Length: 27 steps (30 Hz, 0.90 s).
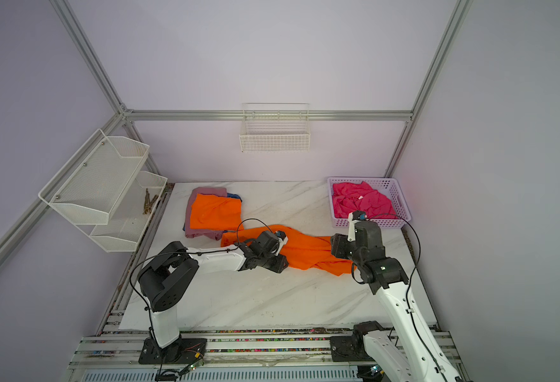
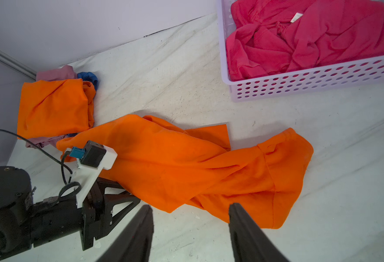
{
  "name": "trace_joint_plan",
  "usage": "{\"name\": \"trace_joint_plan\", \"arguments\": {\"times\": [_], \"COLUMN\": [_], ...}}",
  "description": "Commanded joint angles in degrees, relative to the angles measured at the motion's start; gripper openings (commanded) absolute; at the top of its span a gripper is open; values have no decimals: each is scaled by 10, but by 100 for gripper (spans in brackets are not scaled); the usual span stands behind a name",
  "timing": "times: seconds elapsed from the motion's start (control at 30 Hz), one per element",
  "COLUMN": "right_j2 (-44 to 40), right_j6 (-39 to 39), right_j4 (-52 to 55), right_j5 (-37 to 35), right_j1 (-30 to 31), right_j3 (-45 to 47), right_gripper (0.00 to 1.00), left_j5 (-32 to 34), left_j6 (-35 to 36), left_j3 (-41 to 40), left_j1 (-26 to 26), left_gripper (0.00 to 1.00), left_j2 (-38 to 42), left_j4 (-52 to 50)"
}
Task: Fold and stack t-shirts
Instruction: Flatten out the T-shirt at the center of the board.
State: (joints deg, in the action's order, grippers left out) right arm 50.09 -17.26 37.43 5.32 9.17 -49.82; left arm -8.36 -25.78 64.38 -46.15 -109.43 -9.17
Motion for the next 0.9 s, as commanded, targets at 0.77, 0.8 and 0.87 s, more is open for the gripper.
{"name": "trace_joint_plan", "arguments": {"times": [0.77, 0.8, 0.87], "right_j2": [-5, -3, 4], "right_j6": [-39, -41, -43], "right_j4": [-59, -66, -77], "right_j5": [13, 17, 22], "right_j1": [4, 3, 4], "right_j3": [70, 76, 84], "right_gripper": [58, 58, 58], "left_j5": [69, 78, 93], "left_j6": [33, 39, 44], "left_j3": [148, 171, 212], "left_j1": [-1, 0, 1], "left_gripper": [0, 0, 0], "left_j2": [145, 158, 177], "left_j4": [-251, -276, -316]}}
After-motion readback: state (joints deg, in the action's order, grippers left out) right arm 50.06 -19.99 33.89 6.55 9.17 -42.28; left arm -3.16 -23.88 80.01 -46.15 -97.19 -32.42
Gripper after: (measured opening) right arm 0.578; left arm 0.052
